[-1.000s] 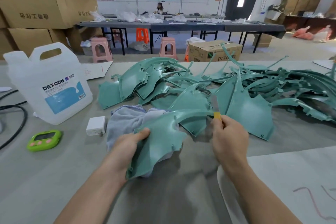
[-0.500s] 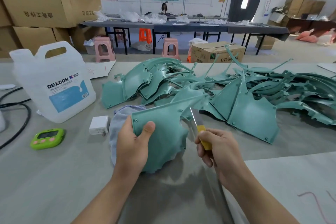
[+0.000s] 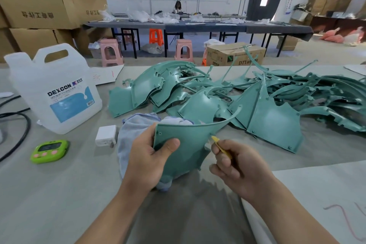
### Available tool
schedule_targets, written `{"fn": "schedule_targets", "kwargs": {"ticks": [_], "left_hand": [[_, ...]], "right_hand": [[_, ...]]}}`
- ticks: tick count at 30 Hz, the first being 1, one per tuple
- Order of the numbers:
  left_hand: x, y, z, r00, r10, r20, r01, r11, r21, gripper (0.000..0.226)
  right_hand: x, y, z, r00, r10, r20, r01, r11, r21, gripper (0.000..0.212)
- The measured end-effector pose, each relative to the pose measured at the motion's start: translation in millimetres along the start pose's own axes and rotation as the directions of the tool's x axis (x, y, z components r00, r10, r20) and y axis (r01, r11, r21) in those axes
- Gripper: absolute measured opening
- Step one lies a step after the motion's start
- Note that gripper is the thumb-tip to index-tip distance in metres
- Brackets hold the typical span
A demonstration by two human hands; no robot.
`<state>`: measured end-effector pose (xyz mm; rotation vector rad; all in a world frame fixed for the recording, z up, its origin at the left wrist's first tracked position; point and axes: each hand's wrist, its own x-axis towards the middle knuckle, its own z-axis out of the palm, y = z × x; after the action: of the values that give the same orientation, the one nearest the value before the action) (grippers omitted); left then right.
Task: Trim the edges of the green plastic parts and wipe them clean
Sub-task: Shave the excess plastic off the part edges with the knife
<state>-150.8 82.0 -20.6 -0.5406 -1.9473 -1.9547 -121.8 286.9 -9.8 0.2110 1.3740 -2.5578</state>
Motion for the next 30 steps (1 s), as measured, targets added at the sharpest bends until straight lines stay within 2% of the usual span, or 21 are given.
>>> {"fn": "schedule_targets", "kwargs": {"ticks": [3, 5, 10, 13, 15, 17, 19, 22, 25, 27, 30], "left_hand": [[-1, 2, -5, 0.999, 0.044, -0.025, -0.043, 0.999, 0.030, 0.018], [-1, 1, -7, 0.998, 0.038, -0.049, -0.037, 0.999, 0.032, 0.020], [3, -1, -14, 0.993, -0.040, -0.108, 0.028, 0.993, -0.110, 0.020], [5, -2, -16, 0.995, -0.066, -0.074, 0.052, 0.983, -0.175, 0.022], [5, -2, -14, 0.995, -0.084, -0.060, 0.074, 0.985, -0.157, 0.023], [4, -3, -13, 0.996, -0.074, -0.044, 0.067, 0.988, -0.138, 0.024], [4, -2, -14, 0.997, -0.068, -0.035, 0.062, 0.989, -0.138, 0.026], [4, 1, -15, 0.998, -0.064, -0.024, 0.059, 0.984, -0.171, 0.026], [4, 3, -14, 0.997, -0.074, -0.019, 0.071, 0.986, -0.148, 0.026], [3, 3, -13, 0.995, -0.097, -0.017, 0.094, 0.987, -0.130, 0.025], [2, 3, -12, 0.995, -0.104, 0.007, 0.104, 0.988, -0.117, 0.025]], "right_hand": [[-2, -1, -3, 0.993, 0.050, 0.103, -0.053, 0.998, 0.036, 0.018], [-3, -1, -5, 0.989, 0.083, 0.124, -0.080, 0.997, -0.022, 0.018], [-2, -4, -8, 0.996, 0.081, -0.044, -0.091, 0.914, -0.394, 0.024], [-1, -4, -9, 0.999, -0.004, -0.054, -0.013, 0.955, -0.298, 0.025], [-1, -4, -9, 1.000, -0.010, -0.014, 0.007, 0.976, -0.220, 0.024], [-2, -3, -8, 0.998, 0.051, 0.038, -0.038, 0.960, -0.277, 0.024], [-1, -3, -9, 0.995, 0.092, 0.029, -0.073, 0.919, -0.387, 0.025], [1, -8, -14, 0.999, 0.019, -0.044, -0.039, 0.861, -0.507, 0.025], [1, -5, -13, 0.999, -0.041, -0.025, 0.027, 0.906, -0.423, 0.025], [-1, -2, -10, 1.000, -0.022, 0.016, 0.026, 0.922, -0.387, 0.027], [0, -7, -10, 1.000, 0.000, -0.029, -0.015, 0.857, -0.515, 0.027]]}}
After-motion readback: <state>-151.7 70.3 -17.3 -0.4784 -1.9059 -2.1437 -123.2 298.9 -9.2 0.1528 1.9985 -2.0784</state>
